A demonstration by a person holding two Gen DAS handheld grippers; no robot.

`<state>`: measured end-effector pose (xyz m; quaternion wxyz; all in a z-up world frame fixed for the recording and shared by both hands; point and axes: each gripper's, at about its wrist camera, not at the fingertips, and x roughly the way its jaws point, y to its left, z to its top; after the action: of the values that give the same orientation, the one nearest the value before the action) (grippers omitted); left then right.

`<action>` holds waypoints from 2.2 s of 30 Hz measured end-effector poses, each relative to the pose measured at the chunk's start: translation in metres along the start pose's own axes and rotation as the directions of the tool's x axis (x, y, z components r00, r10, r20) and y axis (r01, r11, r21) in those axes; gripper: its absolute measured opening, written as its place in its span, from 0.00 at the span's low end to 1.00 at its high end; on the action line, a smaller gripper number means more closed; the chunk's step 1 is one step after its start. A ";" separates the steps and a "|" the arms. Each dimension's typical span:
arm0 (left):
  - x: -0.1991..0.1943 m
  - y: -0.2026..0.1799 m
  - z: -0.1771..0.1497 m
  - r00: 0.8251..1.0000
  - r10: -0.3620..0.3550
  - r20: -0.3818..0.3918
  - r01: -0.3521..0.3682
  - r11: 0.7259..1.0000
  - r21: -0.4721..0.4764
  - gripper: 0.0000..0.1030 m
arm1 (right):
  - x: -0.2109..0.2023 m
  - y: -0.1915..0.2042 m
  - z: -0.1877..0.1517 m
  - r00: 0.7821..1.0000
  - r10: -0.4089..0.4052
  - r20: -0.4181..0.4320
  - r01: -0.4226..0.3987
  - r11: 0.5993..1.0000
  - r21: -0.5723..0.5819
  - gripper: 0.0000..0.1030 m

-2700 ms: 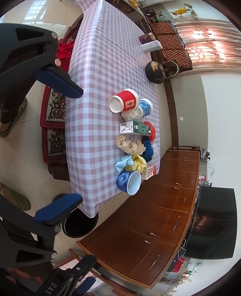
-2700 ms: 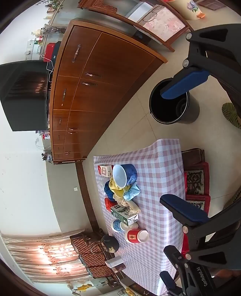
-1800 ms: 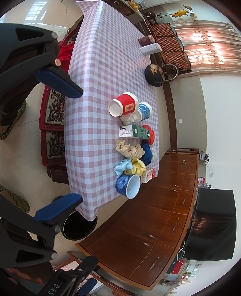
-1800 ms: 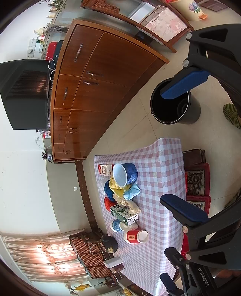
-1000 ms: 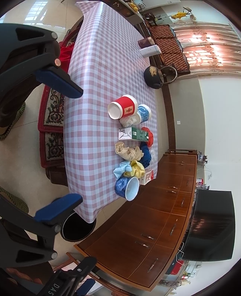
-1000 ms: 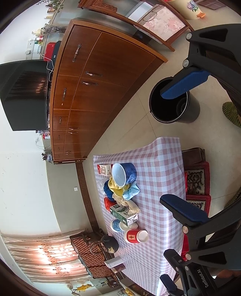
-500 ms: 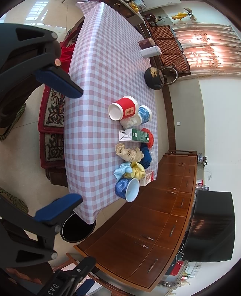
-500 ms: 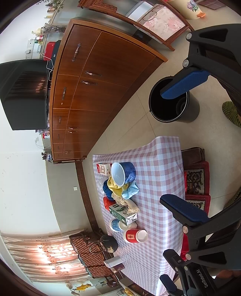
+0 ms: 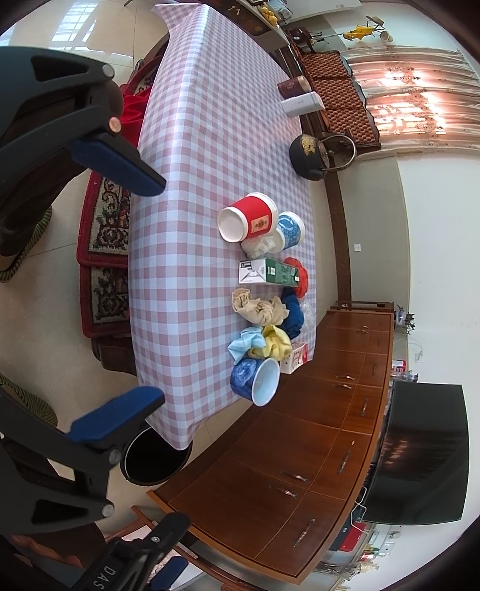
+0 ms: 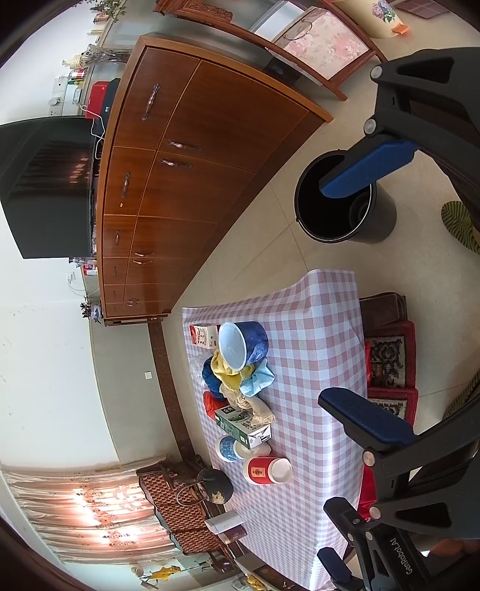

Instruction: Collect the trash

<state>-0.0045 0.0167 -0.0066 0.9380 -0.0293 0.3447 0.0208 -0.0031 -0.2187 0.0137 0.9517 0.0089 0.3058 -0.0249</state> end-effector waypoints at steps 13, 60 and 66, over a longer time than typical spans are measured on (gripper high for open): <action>0.009 0.005 0.002 1.000 0.014 -0.004 -0.014 1.000 -0.002 1.00 | 0.010 0.004 -0.002 1.000 0.008 -0.013 -0.008 1.000 -0.009 1.00; 0.117 0.061 0.040 0.994 0.088 -0.062 -0.093 0.991 -0.093 0.99 | 0.140 0.059 0.042 0.990 0.082 -0.114 -0.092 0.993 -0.080 1.00; 0.141 0.071 0.049 0.992 0.097 -0.079 -0.105 0.989 -0.108 0.99 | 0.167 0.068 0.050 0.987 0.085 -0.135 -0.097 0.992 -0.085 1.00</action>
<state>0.1302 0.0932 -0.0631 0.9194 -0.0649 0.3783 0.0865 0.1651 -0.1593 -0.0429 0.9292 -0.0189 0.3676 0.0334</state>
